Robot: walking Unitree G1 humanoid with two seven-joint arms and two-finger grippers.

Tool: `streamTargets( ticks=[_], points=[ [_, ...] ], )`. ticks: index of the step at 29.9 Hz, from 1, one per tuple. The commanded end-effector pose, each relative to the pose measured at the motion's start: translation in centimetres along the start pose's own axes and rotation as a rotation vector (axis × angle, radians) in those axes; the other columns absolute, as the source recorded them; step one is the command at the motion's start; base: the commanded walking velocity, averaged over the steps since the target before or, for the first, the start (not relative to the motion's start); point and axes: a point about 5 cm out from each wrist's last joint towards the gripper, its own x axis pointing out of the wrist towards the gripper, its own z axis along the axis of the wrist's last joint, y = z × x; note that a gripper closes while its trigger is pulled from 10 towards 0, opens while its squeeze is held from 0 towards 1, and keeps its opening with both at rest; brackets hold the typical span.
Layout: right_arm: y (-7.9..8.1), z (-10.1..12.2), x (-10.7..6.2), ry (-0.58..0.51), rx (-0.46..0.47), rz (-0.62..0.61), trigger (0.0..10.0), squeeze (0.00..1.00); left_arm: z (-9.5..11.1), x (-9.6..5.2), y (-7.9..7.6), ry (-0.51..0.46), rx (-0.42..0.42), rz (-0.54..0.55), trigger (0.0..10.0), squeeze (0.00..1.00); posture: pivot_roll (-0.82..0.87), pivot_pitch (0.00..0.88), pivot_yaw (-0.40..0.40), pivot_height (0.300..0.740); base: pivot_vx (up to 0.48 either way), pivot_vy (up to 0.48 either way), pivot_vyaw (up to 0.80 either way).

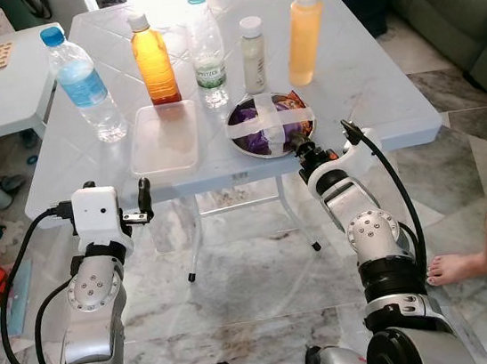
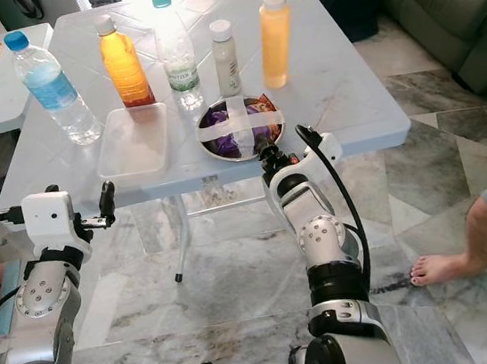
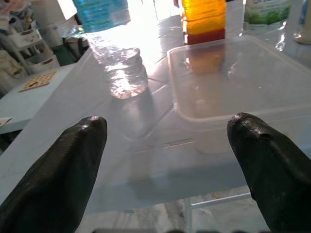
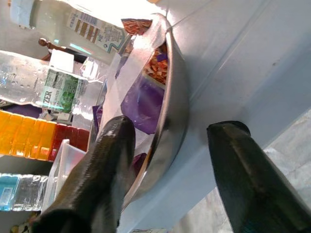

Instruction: Restocking fridge

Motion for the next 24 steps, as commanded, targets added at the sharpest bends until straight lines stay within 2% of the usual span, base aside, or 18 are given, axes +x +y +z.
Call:
streamTargets(
  ticks=[1, 5, 7, 9, 12, 13, 24],
  points=[
    [6.0, -3.5, 1.2, 0.116, 0.074, 0.153, 0.0, 0.0, 0.2, -0.1, 0.2, -0.01, 0.018, -0.005, 10.0, 0.0, 0.08, 0.112, 0.075, 0.74, 0.0, 0.0, 0.0],
    [5.7, -3.6, 1.5, 0.145, 0.042, 0.127, 0.3, 0.0, 0.2, -0.2, 0.1, -0.01, 0.018, -0.011, 10.0, 0.0, 0.08, 0.116, 0.074, 0.74, 0.0, 0.0, 0.0],
    [5.6, -3.4, 1.6, 0.143, 0.039, 0.119, 1.6, 0.0, 0.2, -0.2, 0.0, -0.01, 0.017, -0.013, 10.0, 0.0, 0.08, 0.116, 0.074, 0.74, 0.0, 0.0, 0.0],
    [5.4, -3.3, 1.7, 0.144, 0.034, 0.108, 1.7, 0.0, 0.2, -0.2, 0.0, -0.009, 0.017, -0.016, 10.0, 0.0, 0.08, 0.118, 0.074, 0.74, 0.0, 0.0, 0.0],
    [5.0, -2.9, 1.8, 0.139, 0.022, 0.087, 1.5, 0.0, 0.1, -0.3, -0.2, -0.008, 0.015, -0.023, 10.0, 0.0, 0.08, 0.119, 0.073, 0.74, 0.0, 0.0, 0.0],
    [4.9, -2.6, 1.8, 0.136, 0.023, 0.081, 0.2, 0.0, 0.1, -0.4, -0.3, -0.007, 0.015, -0.027, 10.0, 0.0, 0.08, 0.122, 0.072, 0.74, 0.0, 0.0, 0.0],
    [4.0, -1.9, 1.9, 0.099, 0.013, 0.025, 0.0, 0.0, 0.0, -0.4, -0.5, -0.007, 0.015, -0.035, 10.0, 0.0, 0.07, 0.129, 0.073, 0.74, 0.0, 0.0, 0.0]
  ],
)
